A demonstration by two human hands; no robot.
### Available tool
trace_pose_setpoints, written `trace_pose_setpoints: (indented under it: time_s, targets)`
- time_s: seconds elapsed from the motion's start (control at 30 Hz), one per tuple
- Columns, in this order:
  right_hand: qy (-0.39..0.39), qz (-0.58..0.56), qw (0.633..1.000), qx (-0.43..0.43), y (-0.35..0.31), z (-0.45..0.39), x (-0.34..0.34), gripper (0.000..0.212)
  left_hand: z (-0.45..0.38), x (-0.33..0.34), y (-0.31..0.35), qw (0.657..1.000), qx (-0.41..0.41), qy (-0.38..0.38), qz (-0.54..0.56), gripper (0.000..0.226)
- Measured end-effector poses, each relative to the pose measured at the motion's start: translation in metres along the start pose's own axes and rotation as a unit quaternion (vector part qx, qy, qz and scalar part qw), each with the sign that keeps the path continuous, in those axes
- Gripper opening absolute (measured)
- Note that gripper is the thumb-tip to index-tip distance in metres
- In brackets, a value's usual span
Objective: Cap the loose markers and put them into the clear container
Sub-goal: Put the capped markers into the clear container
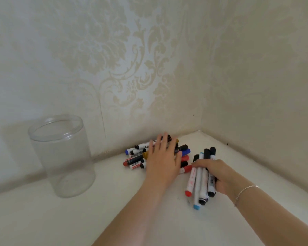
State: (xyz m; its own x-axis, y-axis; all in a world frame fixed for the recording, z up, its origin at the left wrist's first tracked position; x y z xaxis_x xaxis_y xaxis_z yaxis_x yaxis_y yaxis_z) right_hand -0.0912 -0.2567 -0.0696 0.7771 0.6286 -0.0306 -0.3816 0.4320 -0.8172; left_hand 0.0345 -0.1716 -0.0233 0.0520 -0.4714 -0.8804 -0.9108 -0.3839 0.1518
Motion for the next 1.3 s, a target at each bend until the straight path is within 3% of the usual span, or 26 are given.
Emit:
trace_pose_setpoints:
  time_s: [0.1, 0.23, 0.43, 0.57, 0.97, 1.1, 1.23, 1.3]
  targets:
    - [0.007, 0.059, 0.998, 0.018, 0.013, 0.005, 0.005, 0.03, 0.005, 0.015, -0.035, 0.99, -0.053, -0.114, -0.068, 0.069]
    - [0.057, 0.032, 0.998, -0.024, 0.009, 0.0, 0.005, 0.031, 0.015, 0.029, -0.012, 0.974, -0.102, -0.201, -0.03, 0.064]
    - [0.117, 0.046, 0.991, -0.051, -0.008, -0.011, -0.01, 0.039, -0.002, 0.013, -0.024, 0.984, -0.085, -0.152, -0.039, 0.061]
    - [0.121, 0.109, 0.985, -0.048, -0.013, -0.015, -0.007, 0.045, -0.001, 0.024, -0.055, 0.974, -0.143, -0.176, 0.018, 0.073]
    - [0.198, 0.194, 0.957, -0.089, -0.041, -0.022, -0.05, 0.039, 0.007, 0.043, 0.028, 0.944, -0.199, -0.253, 0.072, 0.093]
    - [0.191, 0.21, 0.956, -0.076, -0.039, -0.029, -0.055, 0.039, 0.001, 0.043, 0.032, 0.953, -0.15, -0.259, 0.044, 0.075]
    - [0.178, 0.223, 0.956, -0.07, -0.04, -0.037, -0.054, 0.039, -0.01, 0.04, 0.06, 0.987, 0.02, -0.153, 0.049, 0.057]
    - [0.172, 0.229, 0.956, -0.071, -0.043, -0.041, -0.053, 0.039, -0.009, 0.049, 0.061, 0.987, 0.021, -0.154, 0.027, 0.057]
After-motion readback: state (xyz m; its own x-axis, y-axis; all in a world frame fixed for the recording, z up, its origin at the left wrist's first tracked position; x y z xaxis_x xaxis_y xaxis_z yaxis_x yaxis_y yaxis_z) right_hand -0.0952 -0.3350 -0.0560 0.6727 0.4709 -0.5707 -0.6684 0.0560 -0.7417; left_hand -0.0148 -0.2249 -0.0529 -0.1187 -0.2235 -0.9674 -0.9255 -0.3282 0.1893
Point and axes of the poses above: each hand's wrist, its own z-axis away from the middle knuckle, its own x-axis out of the palm, y = z × x, the point moved 10 cm from there along -z, towards the middle knuckle, and after that the axes turned 8 degrees about x, right-handed, at the moved point
